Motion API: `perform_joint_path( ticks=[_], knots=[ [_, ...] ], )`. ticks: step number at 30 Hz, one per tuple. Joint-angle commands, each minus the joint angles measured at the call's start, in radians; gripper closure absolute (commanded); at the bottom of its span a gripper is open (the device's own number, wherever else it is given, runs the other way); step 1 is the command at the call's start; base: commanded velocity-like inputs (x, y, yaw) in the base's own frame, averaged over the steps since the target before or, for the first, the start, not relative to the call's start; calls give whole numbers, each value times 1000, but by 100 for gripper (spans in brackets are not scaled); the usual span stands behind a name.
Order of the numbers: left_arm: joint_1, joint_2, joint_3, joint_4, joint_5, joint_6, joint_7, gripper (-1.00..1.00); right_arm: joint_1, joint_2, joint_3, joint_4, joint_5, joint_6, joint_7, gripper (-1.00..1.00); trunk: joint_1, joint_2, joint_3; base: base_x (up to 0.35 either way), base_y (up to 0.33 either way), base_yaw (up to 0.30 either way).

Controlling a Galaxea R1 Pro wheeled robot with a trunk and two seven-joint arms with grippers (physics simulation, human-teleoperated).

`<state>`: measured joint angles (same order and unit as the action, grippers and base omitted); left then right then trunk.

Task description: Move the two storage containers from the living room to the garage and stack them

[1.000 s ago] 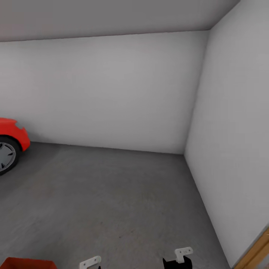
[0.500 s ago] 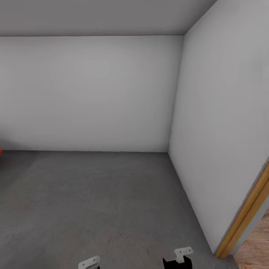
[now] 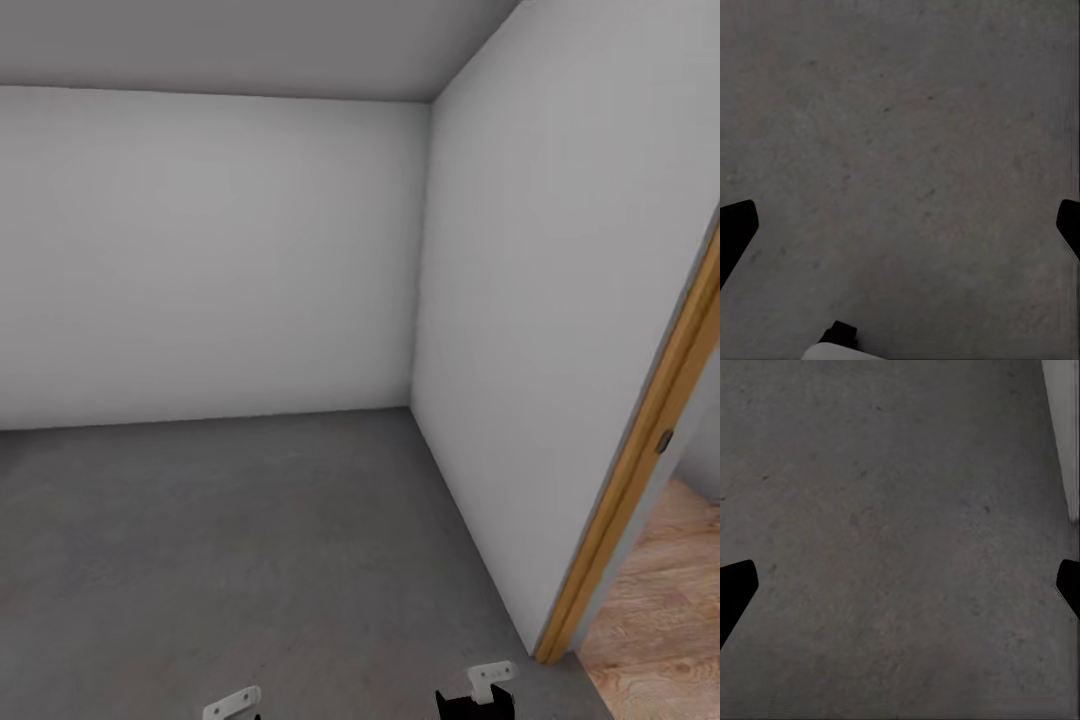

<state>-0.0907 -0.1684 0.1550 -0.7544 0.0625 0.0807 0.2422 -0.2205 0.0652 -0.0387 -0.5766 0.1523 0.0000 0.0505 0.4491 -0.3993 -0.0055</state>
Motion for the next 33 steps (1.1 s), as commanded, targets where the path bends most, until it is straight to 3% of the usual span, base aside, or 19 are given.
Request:
perform_joint_path(
  ticks=[1,24,33],
  knots=[
    [0,-1,1,-2,7,5,2,-100,0,1,-4,0,9,0,5,-100,1,-1,0,270,0,-295],
    [0,0,1,-2,7,5,2,-100,0,1,-4,0,9,0,5,-100,1,-1,16,314,0,-295],
    [0,0,3,-2,7,5,1,-100,0,1,-4,0,9,0,5,-100,1,-1,24,32,0,-284]
  ],
)
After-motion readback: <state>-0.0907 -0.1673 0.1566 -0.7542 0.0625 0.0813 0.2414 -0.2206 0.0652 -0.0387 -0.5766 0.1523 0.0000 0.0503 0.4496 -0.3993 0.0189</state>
